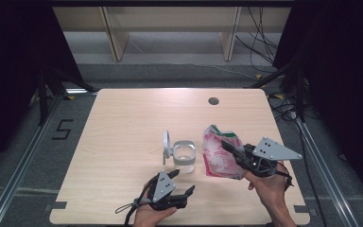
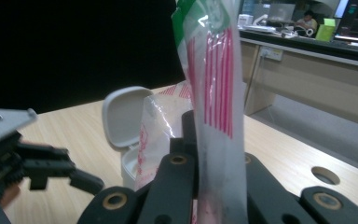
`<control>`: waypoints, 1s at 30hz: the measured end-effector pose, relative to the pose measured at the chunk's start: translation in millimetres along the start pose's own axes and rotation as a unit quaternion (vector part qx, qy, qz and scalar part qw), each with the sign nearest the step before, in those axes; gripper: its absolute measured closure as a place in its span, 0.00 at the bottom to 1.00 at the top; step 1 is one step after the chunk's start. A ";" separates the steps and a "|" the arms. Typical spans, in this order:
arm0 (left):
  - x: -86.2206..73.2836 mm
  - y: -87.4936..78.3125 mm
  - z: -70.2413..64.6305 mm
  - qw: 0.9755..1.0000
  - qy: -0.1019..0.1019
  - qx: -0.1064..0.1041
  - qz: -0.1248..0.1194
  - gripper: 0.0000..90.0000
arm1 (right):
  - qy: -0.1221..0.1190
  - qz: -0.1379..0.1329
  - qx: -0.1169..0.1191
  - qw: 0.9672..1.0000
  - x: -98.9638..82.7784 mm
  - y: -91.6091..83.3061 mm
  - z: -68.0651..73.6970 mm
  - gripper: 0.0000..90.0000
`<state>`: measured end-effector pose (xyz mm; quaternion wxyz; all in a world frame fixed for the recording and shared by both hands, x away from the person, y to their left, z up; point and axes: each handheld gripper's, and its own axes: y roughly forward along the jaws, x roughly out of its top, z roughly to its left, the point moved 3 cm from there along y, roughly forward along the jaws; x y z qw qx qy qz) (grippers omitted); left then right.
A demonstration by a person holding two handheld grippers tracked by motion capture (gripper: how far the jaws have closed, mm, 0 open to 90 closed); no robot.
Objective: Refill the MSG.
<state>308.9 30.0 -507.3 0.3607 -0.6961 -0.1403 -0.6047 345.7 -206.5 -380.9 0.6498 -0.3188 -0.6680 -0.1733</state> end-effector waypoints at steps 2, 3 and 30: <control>0.1 5.8 -4.4 1.000 0.006 -0.007 0.002 0.32 | 0.011 -0.004 0.014 1.000 4.9 3.6 6.5 1.00; 0.3 9.1 -6.1 1.000 0.009 -0.008 0.000 0.32 | 0.011 -0.004 0.014 1.000 4.9 3.6 6.5 1.00; 1.7 49.7 -23.7 0.999 0.039 0.008 -0.010 0.62 | 0.012 0.007 0.044 0.999 18.0 29.1 25.7 1.00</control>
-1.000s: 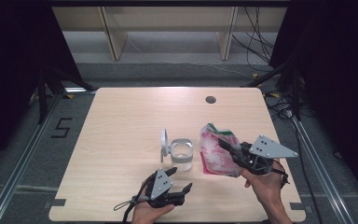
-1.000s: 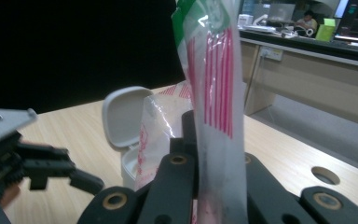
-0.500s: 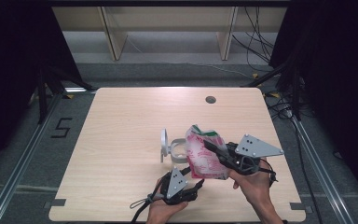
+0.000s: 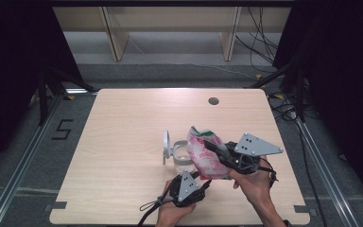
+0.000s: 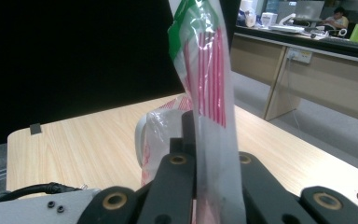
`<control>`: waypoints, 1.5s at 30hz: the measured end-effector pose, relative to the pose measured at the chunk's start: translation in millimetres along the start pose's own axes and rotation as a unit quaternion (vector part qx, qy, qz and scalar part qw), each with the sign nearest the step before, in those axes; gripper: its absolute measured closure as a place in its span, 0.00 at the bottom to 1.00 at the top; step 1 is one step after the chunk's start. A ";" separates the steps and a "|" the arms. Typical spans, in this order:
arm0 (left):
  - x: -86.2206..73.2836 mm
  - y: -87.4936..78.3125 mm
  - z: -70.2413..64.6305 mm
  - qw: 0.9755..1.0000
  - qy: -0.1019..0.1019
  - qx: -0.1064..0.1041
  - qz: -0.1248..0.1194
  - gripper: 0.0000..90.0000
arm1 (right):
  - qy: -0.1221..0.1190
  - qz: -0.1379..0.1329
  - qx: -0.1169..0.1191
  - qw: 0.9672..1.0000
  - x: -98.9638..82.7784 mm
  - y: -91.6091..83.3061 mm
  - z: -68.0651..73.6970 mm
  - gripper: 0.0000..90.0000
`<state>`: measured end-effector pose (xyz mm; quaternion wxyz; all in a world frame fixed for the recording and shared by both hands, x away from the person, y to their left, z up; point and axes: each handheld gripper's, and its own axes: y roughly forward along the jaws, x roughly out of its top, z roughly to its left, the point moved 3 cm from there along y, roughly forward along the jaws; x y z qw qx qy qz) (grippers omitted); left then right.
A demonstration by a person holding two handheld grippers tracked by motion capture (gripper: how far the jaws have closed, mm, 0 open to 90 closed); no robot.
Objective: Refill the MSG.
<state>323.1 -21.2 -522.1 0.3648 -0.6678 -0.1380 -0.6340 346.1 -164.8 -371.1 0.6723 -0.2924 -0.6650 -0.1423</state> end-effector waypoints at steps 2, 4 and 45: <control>-0.1 -0.1 0.4 1.000 -0.004 0.003 -0.005 0.63 | 0.001 -0.001 0.005 1.000 0.6 0.8 0.4 1.00; 0.0 -0.6 2.4 1.000 0.000 0.010 -0.003 0.61 | -0.007 -0.007 0.000 1.000 2.3 1.2 -0.1 1.00; 13.1 16.1 -6.3 0.999 -0.012 0.044 -0.012 0.91 | 0.025 0.050 -0.002 0.998 21.7 27.0 -21.9 1.00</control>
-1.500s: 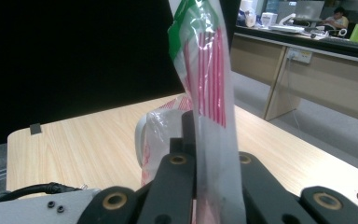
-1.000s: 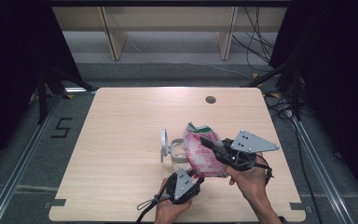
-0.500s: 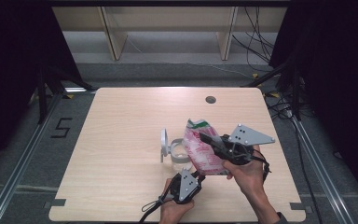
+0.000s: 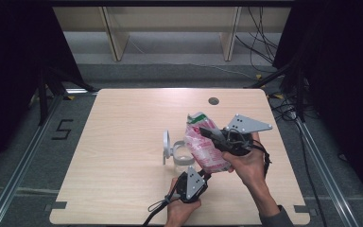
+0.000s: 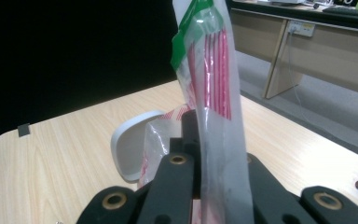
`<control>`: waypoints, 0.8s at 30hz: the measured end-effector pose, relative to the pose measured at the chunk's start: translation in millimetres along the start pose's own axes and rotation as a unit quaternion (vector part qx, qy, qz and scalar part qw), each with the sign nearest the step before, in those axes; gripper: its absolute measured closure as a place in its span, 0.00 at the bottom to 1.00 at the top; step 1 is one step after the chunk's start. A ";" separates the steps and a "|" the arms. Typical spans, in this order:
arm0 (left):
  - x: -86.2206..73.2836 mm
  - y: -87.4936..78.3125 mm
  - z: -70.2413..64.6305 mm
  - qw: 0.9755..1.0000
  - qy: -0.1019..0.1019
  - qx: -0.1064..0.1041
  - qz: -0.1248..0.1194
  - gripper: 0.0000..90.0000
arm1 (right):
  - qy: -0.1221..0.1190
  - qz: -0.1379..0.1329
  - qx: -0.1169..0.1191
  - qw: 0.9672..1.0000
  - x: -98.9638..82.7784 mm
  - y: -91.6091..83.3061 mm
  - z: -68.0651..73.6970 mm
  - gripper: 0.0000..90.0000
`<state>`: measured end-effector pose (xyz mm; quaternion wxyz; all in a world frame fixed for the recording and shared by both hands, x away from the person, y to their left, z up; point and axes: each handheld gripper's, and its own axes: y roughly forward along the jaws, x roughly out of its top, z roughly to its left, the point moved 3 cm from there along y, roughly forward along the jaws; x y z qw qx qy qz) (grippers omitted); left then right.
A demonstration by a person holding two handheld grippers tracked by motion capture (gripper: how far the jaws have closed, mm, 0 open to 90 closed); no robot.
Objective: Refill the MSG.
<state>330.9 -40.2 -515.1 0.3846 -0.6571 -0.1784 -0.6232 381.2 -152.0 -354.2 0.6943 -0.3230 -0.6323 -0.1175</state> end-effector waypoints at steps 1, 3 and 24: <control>1.3 1.5 -0.1 1.000 -0.001 0.002 -0.003 0.91 | 0.006 0.005 -0.003 1.000 0.9 -0.5 1.1 1.00; 3.4 6.1 -1.1 1.000 -0.003 0.002 -0.008 0.91 | -0.003 0.008 -0.007 1.000 3.5 0.1 0.8 1.00; 9.7 31.3 -11.5 0.999 -0.034 0.024 -0.026 0.91 | -0.030 0.039 -0.025 0.998 10.7 17.3 -3.1 1.00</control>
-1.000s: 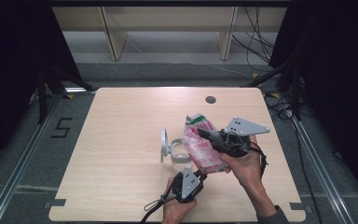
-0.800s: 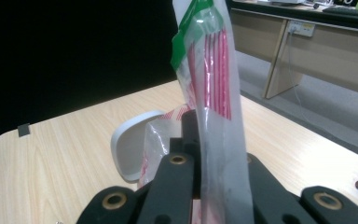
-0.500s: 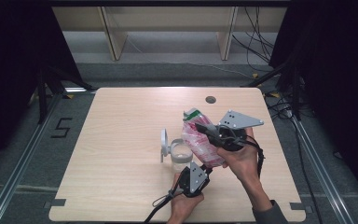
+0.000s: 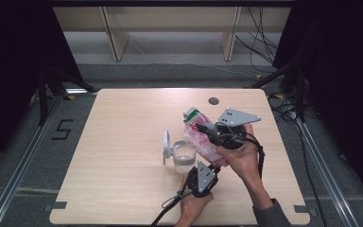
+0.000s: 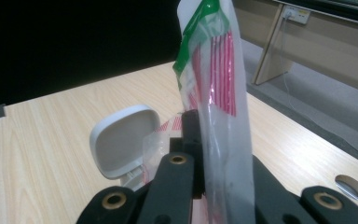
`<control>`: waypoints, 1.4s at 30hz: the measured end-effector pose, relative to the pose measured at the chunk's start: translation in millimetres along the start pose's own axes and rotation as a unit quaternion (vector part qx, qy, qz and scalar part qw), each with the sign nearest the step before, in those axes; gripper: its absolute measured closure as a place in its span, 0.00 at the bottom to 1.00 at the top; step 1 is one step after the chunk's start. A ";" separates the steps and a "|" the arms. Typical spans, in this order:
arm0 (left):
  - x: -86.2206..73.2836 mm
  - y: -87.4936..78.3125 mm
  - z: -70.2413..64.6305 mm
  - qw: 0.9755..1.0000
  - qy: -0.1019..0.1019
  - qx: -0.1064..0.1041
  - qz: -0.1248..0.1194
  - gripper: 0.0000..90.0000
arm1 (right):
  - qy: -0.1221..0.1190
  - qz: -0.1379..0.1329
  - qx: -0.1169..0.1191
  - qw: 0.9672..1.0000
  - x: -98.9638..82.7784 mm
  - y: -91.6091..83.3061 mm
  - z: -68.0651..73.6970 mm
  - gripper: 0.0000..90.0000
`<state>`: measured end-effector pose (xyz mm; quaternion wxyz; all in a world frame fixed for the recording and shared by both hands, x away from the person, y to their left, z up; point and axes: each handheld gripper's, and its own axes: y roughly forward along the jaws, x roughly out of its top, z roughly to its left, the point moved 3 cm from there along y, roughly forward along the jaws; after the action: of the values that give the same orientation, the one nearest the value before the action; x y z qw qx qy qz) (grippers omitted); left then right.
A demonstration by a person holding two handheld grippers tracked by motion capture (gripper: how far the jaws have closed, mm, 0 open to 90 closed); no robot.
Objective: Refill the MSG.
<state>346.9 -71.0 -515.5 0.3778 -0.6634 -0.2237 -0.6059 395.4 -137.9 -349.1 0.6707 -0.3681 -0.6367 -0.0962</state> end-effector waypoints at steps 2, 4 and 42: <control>-0.3 0.1 -0.1 1.000 0.001 0.001 0.000 0.91 | -0.003 0.009 0.008 1.000 0.4 0.3 0.2 1.00; -0.6 0.0 0.7 1.000 0.005 0.001 0.000 0.91 | -0.001 0.011 0.010 1.000 0.5 1.9 1.5 1.00; -1.5 1.4 -0.3 1.000 -0.002 0.006 -0.014 0.91 | 0.010 0.035 0.017 0.999 4.7 25.9 14.8 1.00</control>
<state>347.6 -71.8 -517.3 0.3727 -0.6593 -0.2368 -0.6086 400.1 -108.8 -355.6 0.6865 -0.3777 -0.6179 -0.0656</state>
